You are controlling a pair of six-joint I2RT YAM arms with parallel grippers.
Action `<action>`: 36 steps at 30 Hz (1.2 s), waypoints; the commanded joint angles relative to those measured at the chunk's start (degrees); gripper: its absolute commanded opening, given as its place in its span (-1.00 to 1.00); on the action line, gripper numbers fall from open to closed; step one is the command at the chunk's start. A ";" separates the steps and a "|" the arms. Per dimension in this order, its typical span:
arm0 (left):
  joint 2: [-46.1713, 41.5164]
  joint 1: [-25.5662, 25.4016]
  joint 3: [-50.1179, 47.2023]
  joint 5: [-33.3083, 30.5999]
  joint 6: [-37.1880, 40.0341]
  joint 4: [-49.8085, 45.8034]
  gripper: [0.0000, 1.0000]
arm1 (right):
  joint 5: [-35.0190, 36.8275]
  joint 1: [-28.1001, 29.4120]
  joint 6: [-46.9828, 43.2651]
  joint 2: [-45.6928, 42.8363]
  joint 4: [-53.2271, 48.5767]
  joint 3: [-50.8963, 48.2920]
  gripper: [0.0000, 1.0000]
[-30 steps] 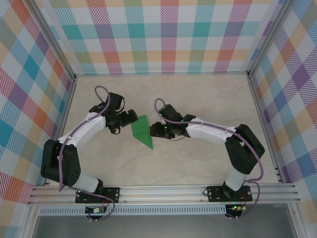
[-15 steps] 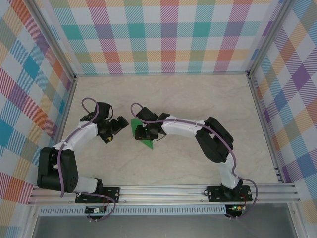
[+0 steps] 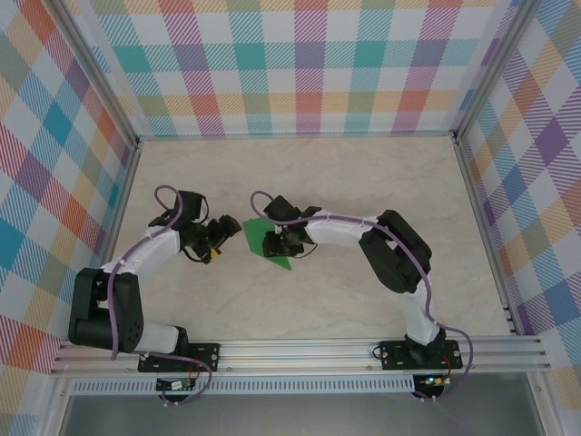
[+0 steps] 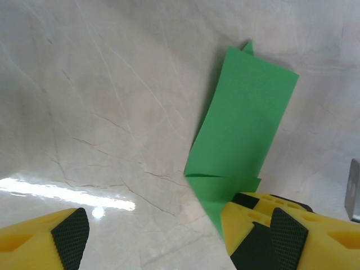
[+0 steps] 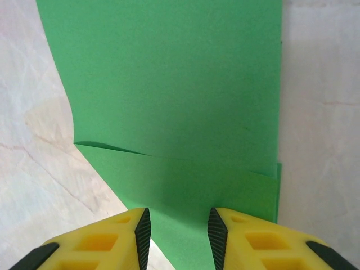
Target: Fold a paper plane with a square sheet of paper (pick it up from the middle)
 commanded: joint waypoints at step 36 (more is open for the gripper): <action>4.90 -12.43 -5.90 8.40 -9.23 16.06 0.59 | -9.77 -7.90 3.75 -5.31 5.39 -9.53 -0.34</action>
